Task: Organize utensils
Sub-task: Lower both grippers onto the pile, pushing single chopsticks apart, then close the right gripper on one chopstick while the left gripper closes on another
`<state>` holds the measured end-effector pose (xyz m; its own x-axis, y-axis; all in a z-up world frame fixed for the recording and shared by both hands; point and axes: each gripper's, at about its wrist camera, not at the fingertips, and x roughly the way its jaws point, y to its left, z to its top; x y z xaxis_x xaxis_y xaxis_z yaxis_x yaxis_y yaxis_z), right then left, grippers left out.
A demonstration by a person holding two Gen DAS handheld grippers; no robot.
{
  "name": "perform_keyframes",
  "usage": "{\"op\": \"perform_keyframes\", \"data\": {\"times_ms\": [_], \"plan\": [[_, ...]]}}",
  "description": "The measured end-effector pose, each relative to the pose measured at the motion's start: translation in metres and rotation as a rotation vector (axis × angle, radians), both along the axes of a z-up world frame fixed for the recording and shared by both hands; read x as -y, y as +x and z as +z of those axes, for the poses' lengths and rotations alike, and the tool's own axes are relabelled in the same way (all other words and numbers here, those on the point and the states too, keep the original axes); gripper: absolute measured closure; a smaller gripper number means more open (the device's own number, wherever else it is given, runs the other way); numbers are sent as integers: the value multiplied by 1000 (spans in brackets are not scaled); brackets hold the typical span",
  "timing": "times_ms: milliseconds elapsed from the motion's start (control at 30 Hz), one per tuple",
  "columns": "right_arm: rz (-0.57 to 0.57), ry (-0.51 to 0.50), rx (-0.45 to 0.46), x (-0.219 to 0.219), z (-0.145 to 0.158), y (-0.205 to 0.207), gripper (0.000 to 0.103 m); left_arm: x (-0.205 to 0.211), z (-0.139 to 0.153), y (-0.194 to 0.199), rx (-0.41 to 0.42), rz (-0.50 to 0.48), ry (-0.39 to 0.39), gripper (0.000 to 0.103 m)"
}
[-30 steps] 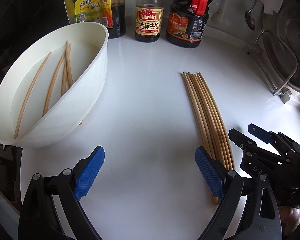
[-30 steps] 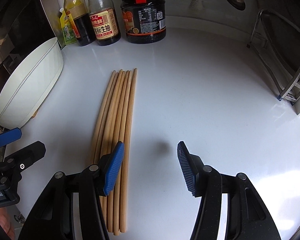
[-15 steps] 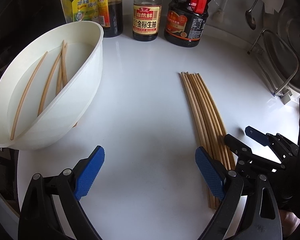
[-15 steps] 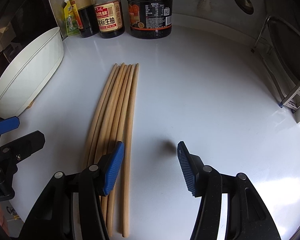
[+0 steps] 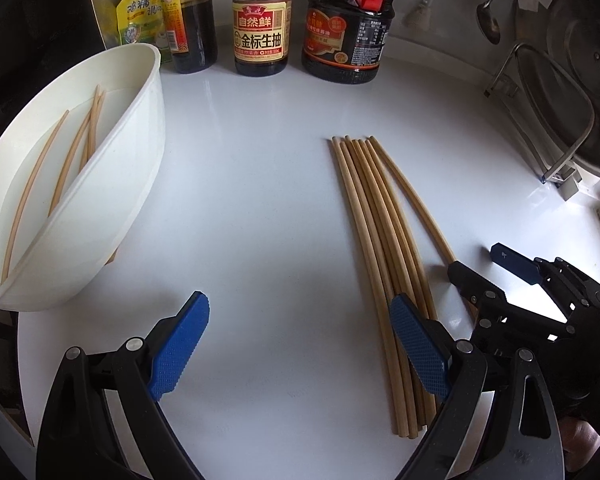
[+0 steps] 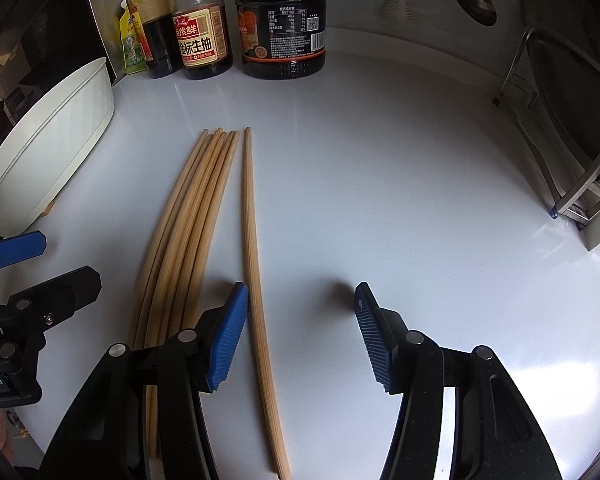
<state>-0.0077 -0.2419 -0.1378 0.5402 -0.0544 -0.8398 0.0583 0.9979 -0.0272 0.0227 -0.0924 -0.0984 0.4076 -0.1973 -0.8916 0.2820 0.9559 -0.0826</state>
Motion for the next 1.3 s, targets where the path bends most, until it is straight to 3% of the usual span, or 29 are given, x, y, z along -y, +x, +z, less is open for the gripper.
{"op": "perform_keyframes", "data": {"times_ms": [967, 1300], "plan": [[13, 29, 19, 8, 3, -2, 50, 8, -24, 15, -21, 18, 83, 10], [71, -38, 24, -6, 0, 6, 50, 6, -26, 24, -10, 52, 83, 14]]}}
